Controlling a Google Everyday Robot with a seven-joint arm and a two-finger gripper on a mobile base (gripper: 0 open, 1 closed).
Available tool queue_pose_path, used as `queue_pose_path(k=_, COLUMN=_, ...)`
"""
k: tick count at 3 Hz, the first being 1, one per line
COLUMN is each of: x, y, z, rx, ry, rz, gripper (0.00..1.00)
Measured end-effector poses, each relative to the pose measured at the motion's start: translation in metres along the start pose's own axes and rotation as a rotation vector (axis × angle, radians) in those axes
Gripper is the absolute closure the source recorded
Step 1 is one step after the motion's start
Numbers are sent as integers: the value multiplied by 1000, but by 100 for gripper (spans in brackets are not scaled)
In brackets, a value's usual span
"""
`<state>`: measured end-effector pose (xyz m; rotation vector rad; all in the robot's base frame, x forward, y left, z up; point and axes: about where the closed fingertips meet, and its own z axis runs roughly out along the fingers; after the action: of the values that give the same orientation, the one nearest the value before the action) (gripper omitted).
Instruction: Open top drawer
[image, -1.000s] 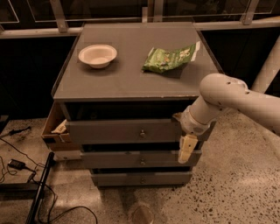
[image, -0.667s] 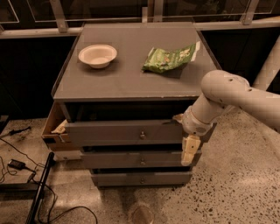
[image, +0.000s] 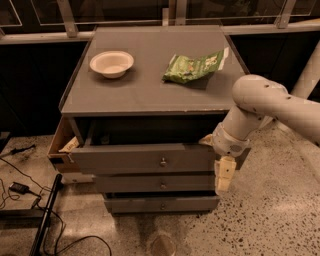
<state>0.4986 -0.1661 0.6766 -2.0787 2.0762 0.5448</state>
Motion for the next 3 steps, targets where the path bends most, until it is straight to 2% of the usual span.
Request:
queue_pose_path(k=1, x=2, y=20, z=-8, rx=-76, ry=4, rz=3, gripper=0)
queue_pose_path(k=2, x=6, y=53, z=-13, rx=-186, ry=7, rz=15, gripper=0)
queue_pose_path(k=3, x=6, y=57, z=-13, rx=-202, ry=10, rz=14, gripper=0)
